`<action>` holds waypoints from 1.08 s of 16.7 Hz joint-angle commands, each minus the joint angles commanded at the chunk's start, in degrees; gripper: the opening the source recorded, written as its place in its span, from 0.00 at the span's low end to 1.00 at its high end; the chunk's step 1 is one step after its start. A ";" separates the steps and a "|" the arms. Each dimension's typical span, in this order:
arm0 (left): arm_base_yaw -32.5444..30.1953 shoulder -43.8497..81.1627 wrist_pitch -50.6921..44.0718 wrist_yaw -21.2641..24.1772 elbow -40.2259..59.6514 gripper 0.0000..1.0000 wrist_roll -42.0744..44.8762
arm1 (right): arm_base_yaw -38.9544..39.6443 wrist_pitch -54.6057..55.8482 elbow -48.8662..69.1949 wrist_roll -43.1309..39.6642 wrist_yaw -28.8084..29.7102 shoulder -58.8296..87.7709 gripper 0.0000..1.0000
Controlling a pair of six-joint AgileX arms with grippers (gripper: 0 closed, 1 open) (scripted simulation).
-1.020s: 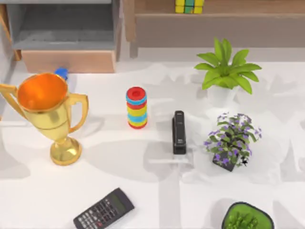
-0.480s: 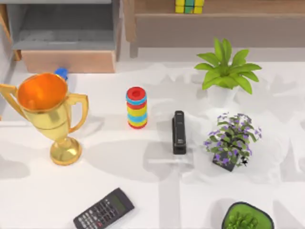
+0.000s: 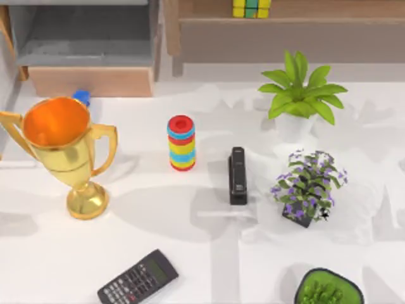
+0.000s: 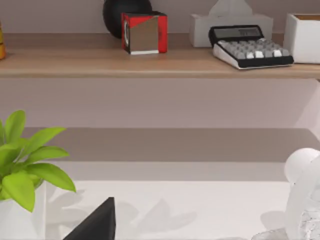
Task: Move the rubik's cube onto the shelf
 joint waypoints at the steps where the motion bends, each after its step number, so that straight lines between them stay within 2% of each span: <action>1: 0.00 0.00 0.00 0.00 0.00 0.00 0.00 | 0.00 0.00 0.00 0.00 0.00 0.00 1.00; 18: -5.34 4.77 -6.21 -5.50 9.79 0.00 -0.41 | 0.00 0.00 0.00 0.00 0.00 0.00 1.00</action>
